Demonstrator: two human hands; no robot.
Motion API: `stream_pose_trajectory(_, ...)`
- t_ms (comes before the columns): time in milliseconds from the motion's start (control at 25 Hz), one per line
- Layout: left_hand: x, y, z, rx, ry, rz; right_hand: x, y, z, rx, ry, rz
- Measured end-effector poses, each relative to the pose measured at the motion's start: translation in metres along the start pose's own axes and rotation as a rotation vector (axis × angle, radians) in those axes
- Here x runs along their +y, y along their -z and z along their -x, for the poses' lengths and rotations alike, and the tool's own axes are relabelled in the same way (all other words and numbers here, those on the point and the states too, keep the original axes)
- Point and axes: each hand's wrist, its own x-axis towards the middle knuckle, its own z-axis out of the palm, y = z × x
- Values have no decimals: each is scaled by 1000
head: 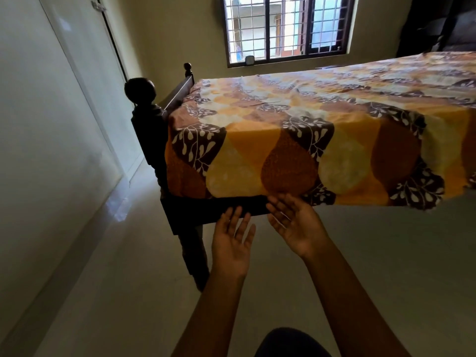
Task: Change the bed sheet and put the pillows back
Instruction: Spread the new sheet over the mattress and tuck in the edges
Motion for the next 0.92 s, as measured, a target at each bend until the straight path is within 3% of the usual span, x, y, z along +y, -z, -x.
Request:
stream_pose_trajectory(400,-85,-54,2,-26,268,-368,-42,108,12,264,106,-57)
stream_pose_trajectory(680,-160,-93,-24,-97,409,-249,-111,193,4,505,245,-168)
stream_pose_trajectory(840,-186,-129,-47,-82,329,-175,-140,198,-18,486,158,-155)
stream_pose_trajectory(920,-194,-140,-53,-39,297,-187,-144,196,-25,590,151,-156)
